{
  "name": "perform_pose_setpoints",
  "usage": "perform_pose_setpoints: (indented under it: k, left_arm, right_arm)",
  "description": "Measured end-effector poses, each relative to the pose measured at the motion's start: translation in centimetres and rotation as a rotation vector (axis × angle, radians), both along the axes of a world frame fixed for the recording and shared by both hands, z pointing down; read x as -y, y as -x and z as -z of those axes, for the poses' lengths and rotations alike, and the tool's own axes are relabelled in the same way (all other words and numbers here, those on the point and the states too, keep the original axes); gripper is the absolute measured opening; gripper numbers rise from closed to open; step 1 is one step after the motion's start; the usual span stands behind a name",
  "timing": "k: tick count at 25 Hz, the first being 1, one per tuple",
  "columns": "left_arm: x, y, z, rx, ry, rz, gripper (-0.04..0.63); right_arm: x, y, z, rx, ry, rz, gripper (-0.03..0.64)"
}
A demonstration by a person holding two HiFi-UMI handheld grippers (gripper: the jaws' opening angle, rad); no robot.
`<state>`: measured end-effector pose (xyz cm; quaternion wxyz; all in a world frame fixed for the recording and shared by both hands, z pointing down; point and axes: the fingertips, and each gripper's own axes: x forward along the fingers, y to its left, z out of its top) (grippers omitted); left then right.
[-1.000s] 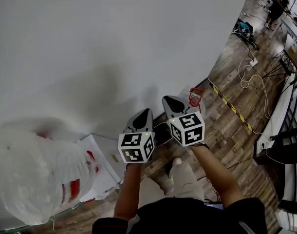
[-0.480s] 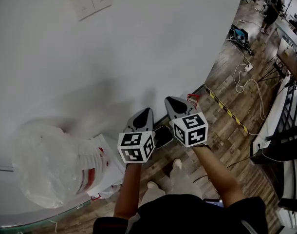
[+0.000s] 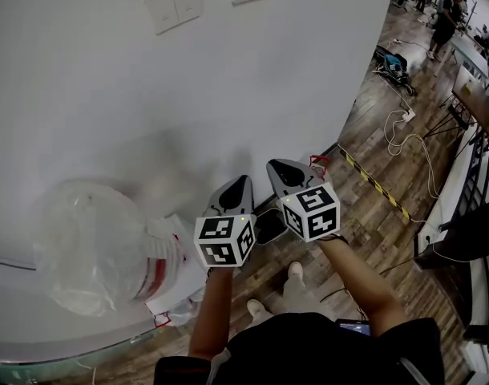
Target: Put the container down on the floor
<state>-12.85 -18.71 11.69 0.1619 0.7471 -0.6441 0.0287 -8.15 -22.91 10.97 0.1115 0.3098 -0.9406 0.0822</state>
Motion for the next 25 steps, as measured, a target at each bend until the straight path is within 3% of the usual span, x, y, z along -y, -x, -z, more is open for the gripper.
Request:
perform_pose_setpoints:
  k: [13,20,25]
  left_arm:
    - [-6.4,0.8,1.7,0.014,-0.033,-0.011,0.012]
    - [-12.0,-5.7,4.1,0.059,-0.057,-0.03,0.012]
    - [-12.8,-4.0,3.6,0.044,-0.062,-0.065,0.012]
  right_arm:
    - [-5.5,0.3,2.5,0.052,-0.009,-0.024,0.034]
    - [-11.5,-6.1,4.5,0.097,-0.02,-0.03,0.034]
    - [-12.6,-4.3,4.0,0.082,-0.025,-0.056,0.034]
